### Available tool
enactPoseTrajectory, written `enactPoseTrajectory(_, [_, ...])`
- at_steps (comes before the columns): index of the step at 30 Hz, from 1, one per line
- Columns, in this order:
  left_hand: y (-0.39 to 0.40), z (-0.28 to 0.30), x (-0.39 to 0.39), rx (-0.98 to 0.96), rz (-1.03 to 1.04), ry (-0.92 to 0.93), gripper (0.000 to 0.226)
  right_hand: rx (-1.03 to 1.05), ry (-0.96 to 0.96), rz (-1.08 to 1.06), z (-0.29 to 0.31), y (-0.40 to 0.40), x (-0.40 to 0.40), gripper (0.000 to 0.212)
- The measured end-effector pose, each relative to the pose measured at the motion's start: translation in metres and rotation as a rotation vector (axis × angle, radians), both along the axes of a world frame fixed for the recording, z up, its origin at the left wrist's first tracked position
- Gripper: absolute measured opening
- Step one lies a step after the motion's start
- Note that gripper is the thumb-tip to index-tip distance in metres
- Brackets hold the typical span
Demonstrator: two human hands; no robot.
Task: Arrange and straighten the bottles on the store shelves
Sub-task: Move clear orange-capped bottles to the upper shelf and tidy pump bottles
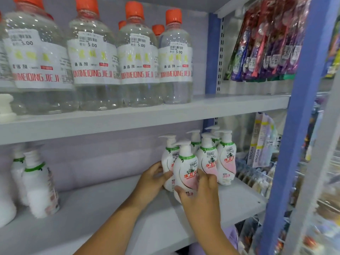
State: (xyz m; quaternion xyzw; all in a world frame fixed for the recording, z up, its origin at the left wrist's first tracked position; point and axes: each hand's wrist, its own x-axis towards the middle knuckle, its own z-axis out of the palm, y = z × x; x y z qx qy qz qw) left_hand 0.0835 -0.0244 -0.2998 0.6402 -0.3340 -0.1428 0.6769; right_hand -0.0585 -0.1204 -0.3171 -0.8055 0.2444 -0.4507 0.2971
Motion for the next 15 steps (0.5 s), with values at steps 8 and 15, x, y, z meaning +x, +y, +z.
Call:
enactPoseTrajectory(8, [-0.006,-0.007,0.005,0.006,-0.027,-0.016,0.035,-0.082,0.065,-0.096,0.007,-0.012,-0.001,0.07])
enactPoseTrajectory(15, [-0.01,-0.007,0.006,0.064,0.018,-0.083,0.031,-0.139,0.11,-0.171,0.01,-0.013,0.006,0.073])
